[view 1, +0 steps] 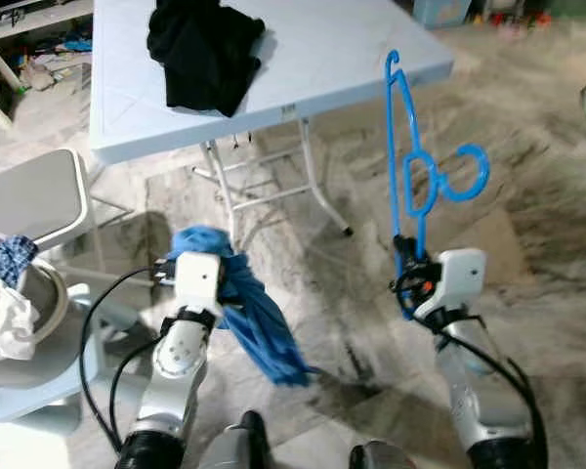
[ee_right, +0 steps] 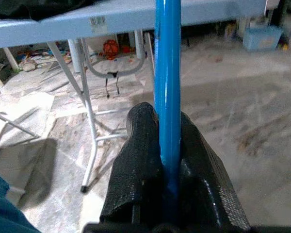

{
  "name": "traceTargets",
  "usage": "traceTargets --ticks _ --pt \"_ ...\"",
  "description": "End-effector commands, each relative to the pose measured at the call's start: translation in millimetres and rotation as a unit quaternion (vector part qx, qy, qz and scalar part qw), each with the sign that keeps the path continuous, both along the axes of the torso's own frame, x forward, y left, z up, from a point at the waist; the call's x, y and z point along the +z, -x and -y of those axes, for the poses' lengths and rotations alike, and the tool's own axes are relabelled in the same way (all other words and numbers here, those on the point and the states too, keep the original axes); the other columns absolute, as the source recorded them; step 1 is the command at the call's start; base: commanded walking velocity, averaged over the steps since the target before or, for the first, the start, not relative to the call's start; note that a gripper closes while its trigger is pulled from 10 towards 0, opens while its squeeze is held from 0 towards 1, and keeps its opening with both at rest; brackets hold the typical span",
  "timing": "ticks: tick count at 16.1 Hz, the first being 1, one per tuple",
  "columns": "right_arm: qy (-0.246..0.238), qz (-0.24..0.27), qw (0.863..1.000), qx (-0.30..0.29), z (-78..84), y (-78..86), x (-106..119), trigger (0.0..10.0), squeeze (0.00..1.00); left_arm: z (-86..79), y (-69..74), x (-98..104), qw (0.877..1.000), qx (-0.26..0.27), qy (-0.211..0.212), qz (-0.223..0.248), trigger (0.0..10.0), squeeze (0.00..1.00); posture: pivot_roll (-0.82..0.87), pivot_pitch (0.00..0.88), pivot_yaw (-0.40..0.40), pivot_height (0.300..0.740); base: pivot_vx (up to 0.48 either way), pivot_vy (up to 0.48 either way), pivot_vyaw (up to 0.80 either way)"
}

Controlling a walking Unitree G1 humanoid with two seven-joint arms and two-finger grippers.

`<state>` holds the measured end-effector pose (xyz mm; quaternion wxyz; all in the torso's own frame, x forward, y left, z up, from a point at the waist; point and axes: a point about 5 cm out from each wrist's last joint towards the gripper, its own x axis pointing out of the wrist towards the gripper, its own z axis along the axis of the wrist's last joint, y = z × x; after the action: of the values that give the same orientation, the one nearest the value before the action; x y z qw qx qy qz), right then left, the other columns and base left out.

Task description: Hang hanger

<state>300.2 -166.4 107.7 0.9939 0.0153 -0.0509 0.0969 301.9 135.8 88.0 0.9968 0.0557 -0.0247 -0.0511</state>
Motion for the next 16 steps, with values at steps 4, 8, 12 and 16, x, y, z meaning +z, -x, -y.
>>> traceTargets --ticks 4,8,12,16 --pt "0.003 0.013 1.0 0.023 -14.3 -10.3 7.1 10.0 0.0 -1.7 -13.0 15.1 0.999 0.014 0.008 0.036 10.0 0.0 -0.12 0.115 0.029 0.74 0.0 0.0 0.0" --pt "-0.007 0.039 0.998 0.049 -29.7 -11.8 15.1 10.0 0.0 1.2 -15.4 27.2 0.998 0.002 0.013 0.065 10.0 0.0 -0.12 0.172 0.057 0.74 0.351 0.0 0.0" --pt "-0.013 0.049 0.998 0.025 -23.6 -3.9 17.5 10.0 0.0 -4.0 -13.4 41.1 0.996 -0.006 0.008 0.089 10.0 0.0 -0.12 0.216 0.079 0.74 0.404 0.0 0.0" --pt "-0.025 0.042 0.998 0.027 -21.6 5.1 12.0 10.0 0.0 -4.2 -8.8 43.7 0.996 -0.005 0.015 0.089 10.0 0.0 -0.11 0.232 0.074 0.74 0.433 0.0 0.0"
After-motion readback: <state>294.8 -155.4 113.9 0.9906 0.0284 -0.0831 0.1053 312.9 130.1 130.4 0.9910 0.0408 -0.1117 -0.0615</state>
